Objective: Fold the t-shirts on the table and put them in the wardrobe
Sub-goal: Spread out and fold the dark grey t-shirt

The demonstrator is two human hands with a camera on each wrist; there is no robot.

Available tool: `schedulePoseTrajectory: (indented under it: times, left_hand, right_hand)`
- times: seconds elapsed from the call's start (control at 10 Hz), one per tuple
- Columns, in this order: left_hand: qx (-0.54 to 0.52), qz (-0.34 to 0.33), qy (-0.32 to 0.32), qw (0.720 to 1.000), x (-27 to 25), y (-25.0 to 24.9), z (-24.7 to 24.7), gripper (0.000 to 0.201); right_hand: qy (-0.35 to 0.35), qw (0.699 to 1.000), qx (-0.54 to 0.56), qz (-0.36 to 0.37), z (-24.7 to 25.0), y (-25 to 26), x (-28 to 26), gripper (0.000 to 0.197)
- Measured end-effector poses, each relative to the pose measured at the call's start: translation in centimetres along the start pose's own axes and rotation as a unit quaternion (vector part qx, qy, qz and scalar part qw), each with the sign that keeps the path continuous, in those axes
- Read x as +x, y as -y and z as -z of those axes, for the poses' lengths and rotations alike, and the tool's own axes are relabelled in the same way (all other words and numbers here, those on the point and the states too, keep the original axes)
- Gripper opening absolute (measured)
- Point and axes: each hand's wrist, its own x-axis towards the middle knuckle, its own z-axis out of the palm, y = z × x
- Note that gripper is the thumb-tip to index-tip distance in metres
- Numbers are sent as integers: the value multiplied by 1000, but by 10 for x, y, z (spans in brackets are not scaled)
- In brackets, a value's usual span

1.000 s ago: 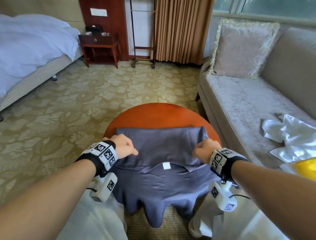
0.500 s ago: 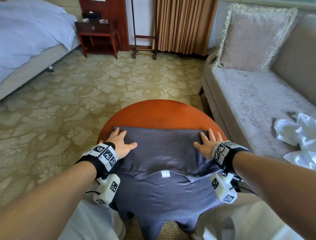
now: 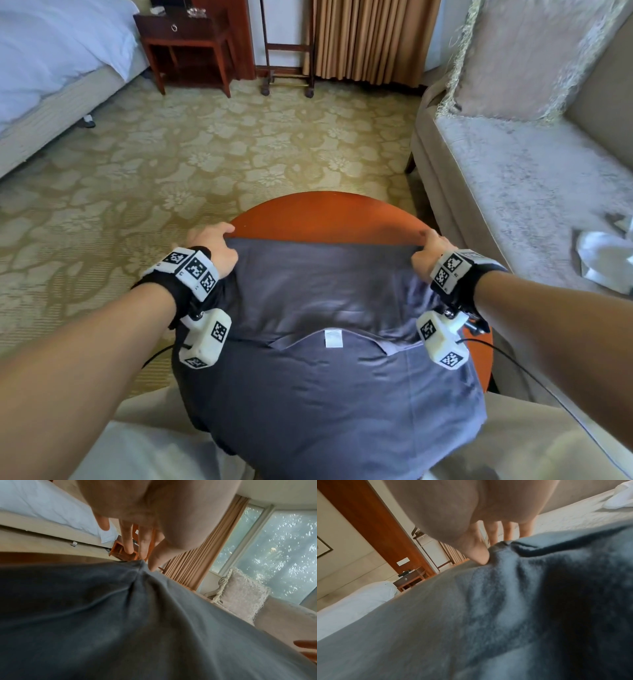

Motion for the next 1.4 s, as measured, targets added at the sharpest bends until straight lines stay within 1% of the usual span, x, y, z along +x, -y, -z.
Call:
schedulePoseTrajectory:
  times: [0.1, 0.2, 0.3, 0.5, 0.6, 0.7, 0.8, 0.9, 1.0, 1.1, 1.2, 1.3, 1.4]
  left_hand:
    - [7, -9, 9, 1000, 6, 6, -9, 57]
    - [-4, -11, -45, 999, 9, 4, -14, 47]
    - [-52, -13, -72, 996, 16, 0, -17, 33]
    - [-69, -3, -98, 993, 51, 7, -10, 26]
    - [-95, 19, -103, 990, 67, 12, -4, 22]
    - [-137, 57, -94, 985, 71, 18, -1, 38]
    - [-203, 120, -95, 967, 52, 30, 3, 53]
    - [-314, 171, -27, 933, 23, 46, -3, 56]
    - [-408, 187, 46, 892, 22, 92, -43, 81]
    - [-462, 187, 64, 865, -17, 105, -58, 78]
    - [-512, 165, 80, 839, -88, 87, -45, 32]
    - [-509, 157, 89, 842, -122, 95, -53, 23]
    - [-470, 148, 107, 863, -148, 96, -52, 9]
  right_hand:
    - [-14, 999, -45, -11, 1, 3, 4, 46]
    - [-13, 998, -41, -48, 1, 7, 5, 37]
    - [-31, 998, 19, -46, 0, 6, 11, 36]
    - [-60, 996, 47, -49, 9, 10, 33, 33]
    - [-51, 996, 55, -52, 12, 21, 42, 30]
    - [-50, 994, 68, -63, 11, 32, 44, 41]
    - [-46, 989, 64, -123, 9, 31, 29, 60]
    - [-69, 977, 62, -194, 11, 16, -6, 63]
    - [-44, 964, 121, -234, -9, -9, -19, 71]
    - [78, 960, 204, -174, -18, -20, -39, 92]
    - [103, 970, 166, -145, -18, -30, -84, 48]
    - [111, 979, 155, -73, -36, -51, -109, 46]
    - [184, 954, 222, -84, -47, -67, -134, 53]
